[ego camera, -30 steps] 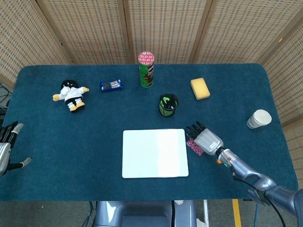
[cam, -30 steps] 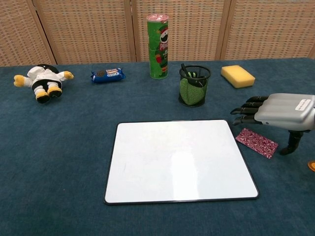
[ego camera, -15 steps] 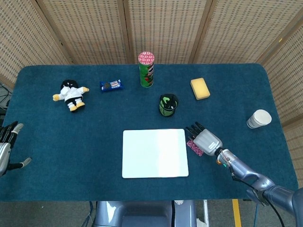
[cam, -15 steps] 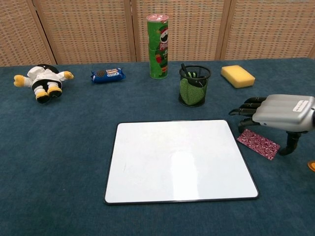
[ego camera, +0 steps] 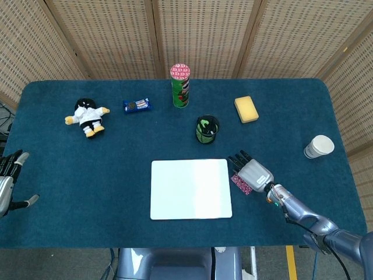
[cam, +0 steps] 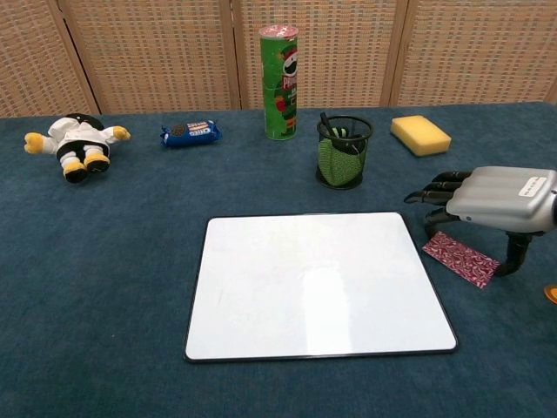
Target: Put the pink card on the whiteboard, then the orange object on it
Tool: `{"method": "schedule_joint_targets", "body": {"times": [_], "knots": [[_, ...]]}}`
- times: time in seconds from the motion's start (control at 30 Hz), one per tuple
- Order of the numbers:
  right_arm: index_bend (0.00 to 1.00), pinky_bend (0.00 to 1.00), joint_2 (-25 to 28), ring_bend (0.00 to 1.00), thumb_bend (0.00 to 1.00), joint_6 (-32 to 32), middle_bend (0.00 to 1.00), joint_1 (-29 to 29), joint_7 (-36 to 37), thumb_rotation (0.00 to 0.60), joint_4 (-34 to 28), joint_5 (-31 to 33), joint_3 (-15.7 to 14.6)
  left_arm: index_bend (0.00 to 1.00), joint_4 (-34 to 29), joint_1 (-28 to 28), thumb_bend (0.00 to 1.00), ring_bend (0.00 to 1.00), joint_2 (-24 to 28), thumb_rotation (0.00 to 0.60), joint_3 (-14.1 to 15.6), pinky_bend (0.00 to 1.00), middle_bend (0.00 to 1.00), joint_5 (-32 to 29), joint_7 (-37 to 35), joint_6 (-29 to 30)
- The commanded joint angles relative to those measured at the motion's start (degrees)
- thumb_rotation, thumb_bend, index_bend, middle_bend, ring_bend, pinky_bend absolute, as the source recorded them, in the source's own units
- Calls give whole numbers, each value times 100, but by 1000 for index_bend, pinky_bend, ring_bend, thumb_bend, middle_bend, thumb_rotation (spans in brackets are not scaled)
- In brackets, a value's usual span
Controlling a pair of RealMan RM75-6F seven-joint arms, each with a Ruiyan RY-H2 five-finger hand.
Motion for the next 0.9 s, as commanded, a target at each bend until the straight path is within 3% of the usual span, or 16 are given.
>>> {"method": "schedule_joint_targets", "body": {"times": [0.03,0.5,0.9], "knots": [[401,0,33,0,39,23,0,3,26,600,-47,5,2,0,-3,0,0,0,1,600,-2,0,0,-4,0,1],[401,0,223,0,41,73,0,47,75,600,-422,106,91,0,-6,2,0,0,16,600,6,0,0,4,-26,-2],[401,0,479,0,41,-18,0,263,-17,600,-1272,498,527,0,-8,-8,0,0,31,600,10,0,0,-3,-49,-33]]}}
